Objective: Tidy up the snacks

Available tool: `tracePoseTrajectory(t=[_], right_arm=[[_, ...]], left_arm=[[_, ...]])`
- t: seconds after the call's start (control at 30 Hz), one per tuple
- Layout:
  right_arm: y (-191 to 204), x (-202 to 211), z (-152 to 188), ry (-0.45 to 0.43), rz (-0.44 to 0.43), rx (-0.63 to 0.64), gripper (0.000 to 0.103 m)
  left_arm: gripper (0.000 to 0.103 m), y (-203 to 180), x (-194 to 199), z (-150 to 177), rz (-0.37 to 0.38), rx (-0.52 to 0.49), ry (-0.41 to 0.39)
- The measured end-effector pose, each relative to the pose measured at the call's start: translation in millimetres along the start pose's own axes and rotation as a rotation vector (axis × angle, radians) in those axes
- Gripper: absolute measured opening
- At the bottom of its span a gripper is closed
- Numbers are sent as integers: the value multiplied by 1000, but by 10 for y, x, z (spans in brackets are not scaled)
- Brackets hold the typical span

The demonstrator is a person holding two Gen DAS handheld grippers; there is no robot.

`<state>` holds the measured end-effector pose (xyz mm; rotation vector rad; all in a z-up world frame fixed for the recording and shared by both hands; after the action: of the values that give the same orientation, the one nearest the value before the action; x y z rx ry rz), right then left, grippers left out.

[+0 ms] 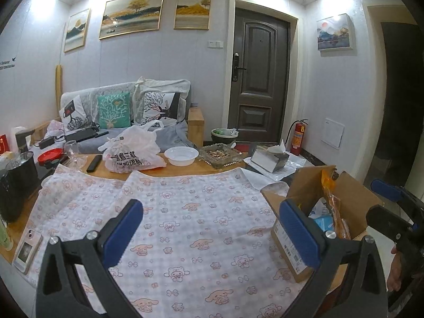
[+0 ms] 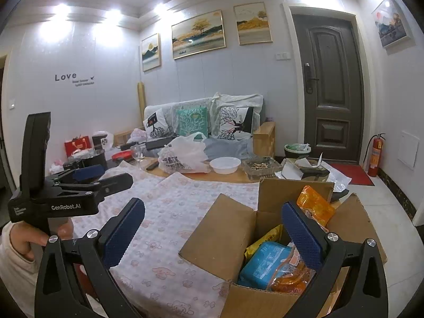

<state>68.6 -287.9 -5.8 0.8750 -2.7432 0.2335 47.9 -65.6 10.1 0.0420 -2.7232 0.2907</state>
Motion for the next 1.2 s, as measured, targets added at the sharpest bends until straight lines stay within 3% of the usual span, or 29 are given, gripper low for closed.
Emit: tracePoseTrajectory(t=[1.2], right_arm=[[30, 57, 37, 1, 6, -14, 103]], left_arm=[[102, -7, -20, 11, 32, -5, 7]])
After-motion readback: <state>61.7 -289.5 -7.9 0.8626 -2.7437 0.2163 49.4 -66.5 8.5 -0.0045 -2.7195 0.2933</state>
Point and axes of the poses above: each gripper's, at about its wrist camera, not at the fingertips, and x roughly against the way its jaws point, y to its left, z to its underside, the point moved 1 cm from there along -x, roughly the way its jaws point, and after that the axes turned 8 degrees about x, right-handed, at the moved point
